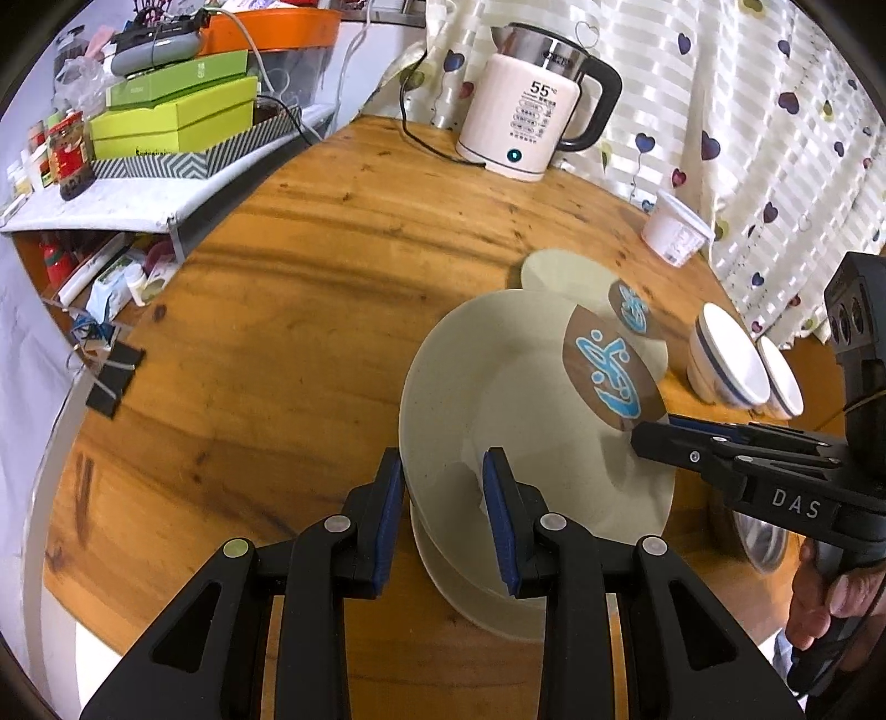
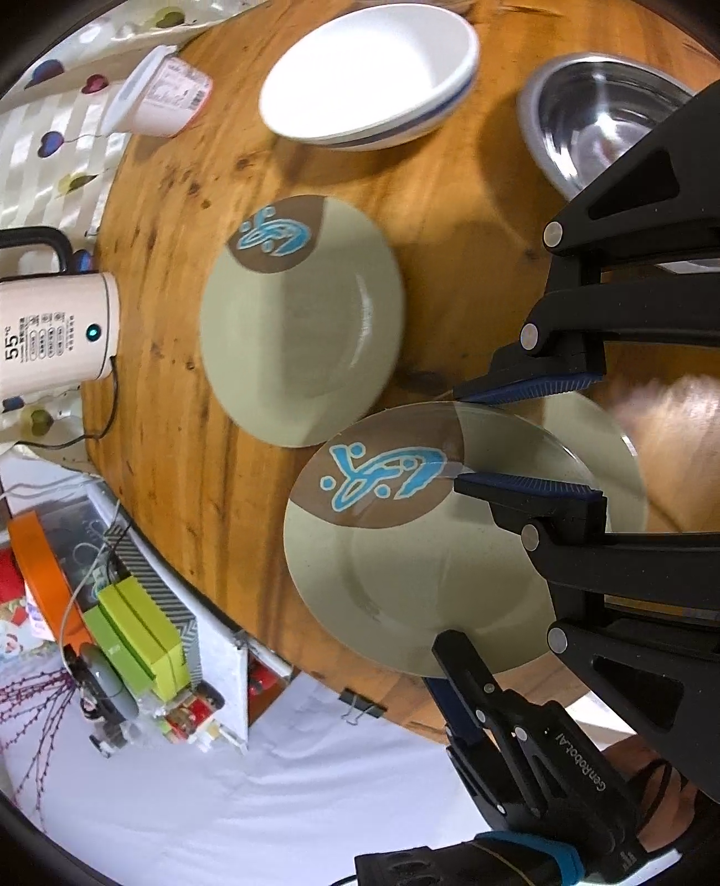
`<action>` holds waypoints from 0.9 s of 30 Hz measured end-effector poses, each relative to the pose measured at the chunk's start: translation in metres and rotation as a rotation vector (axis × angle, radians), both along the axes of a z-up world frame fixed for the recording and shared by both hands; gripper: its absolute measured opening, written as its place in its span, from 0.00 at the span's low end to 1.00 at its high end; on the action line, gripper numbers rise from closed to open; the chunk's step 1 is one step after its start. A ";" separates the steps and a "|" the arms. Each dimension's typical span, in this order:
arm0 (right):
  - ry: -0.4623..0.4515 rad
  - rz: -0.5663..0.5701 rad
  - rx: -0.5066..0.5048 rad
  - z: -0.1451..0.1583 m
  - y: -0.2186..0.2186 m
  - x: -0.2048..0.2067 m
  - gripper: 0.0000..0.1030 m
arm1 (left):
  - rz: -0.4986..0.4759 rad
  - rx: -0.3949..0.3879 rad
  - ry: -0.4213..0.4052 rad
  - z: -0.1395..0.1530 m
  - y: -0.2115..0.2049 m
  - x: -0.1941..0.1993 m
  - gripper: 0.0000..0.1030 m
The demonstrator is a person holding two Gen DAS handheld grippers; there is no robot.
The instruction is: Organize plates and bowls
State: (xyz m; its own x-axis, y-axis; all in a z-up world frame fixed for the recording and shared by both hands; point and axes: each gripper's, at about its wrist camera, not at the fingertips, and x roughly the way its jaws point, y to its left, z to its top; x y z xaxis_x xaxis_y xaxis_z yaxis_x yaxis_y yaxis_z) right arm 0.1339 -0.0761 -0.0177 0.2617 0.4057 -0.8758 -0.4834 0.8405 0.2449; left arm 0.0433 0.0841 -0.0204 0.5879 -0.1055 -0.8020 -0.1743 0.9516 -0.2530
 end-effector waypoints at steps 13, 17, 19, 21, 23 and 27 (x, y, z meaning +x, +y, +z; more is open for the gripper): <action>0.039 -0.012 -0.014 -0.016 -0.011 -0.013 0.24 | -0.013 0.012 0.022 -0.008 -0.010 -0.007 0.29; 0.037 -0.012 -0.023 -0.017 -0.011 -0.013 0.24 | -0.015 0.012 0.037 -0.013 -0.011 -0.006 0.29; 0.037 -0.013 -0.027 -0.018 -0.011 -0.013 0.24 | -0.016 0.011 0.041 -0.015 -0.011 -0.006 0.29; 0.031 -0.013 -0.032 -0.018 -0.010 -0.013 0.24 | -0.017 0.011 0.046 -0.016 -0.012 -0.006 0.29; 0.027 -0.015 -0.035 -0.018 -0.009 -0.013 0.25 | -0.019 0.012 0.050 -0.017 -0.012 -0.005 0.29; 0.017 -0.014 -0.045 -0.019 -0.009 -0.015 0.26 | -0.022 0.020 0.047 -0.017 -0.014 -0.005 0.29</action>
